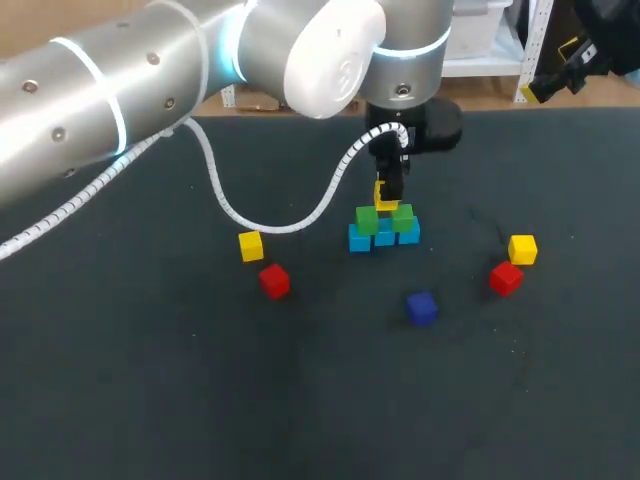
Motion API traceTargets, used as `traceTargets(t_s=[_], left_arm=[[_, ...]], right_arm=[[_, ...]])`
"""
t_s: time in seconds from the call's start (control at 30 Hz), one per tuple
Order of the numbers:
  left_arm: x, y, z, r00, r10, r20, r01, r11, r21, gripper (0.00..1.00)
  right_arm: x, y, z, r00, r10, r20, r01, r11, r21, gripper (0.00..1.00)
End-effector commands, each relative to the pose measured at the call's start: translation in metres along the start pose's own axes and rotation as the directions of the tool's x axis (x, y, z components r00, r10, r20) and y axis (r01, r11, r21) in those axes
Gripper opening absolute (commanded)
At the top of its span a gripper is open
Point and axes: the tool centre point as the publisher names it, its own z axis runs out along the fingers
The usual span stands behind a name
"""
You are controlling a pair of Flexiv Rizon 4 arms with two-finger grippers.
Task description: Place the blue cubes, place green cubes on the blue cubes, place the yellow cubes on the green cubes, then place the red cubes on the yellow cubes, and place purple cube on the red cubes.
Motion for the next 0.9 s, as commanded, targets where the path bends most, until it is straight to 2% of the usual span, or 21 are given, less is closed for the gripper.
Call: traceTargets(t_s=[0.03,0.9], left_arm=[[-0.0017,0.0044,0.0014,1.0,-0.021,0.002,0.021,1.0,0.019,0.0],[0.0036,-0.0009,0.0095,0.998,-0.06,0.003,0.06,0.998,0.019,0.01]], right_arm=[[0.0,0.0003,-0.0005,1.0,0.0,-0.001,0.0,1.0,0.001,1.0],[0.0,0.0003,-0.0005,1.0,0.0,-0.001,0.0,1.0,0.001,1.0]])
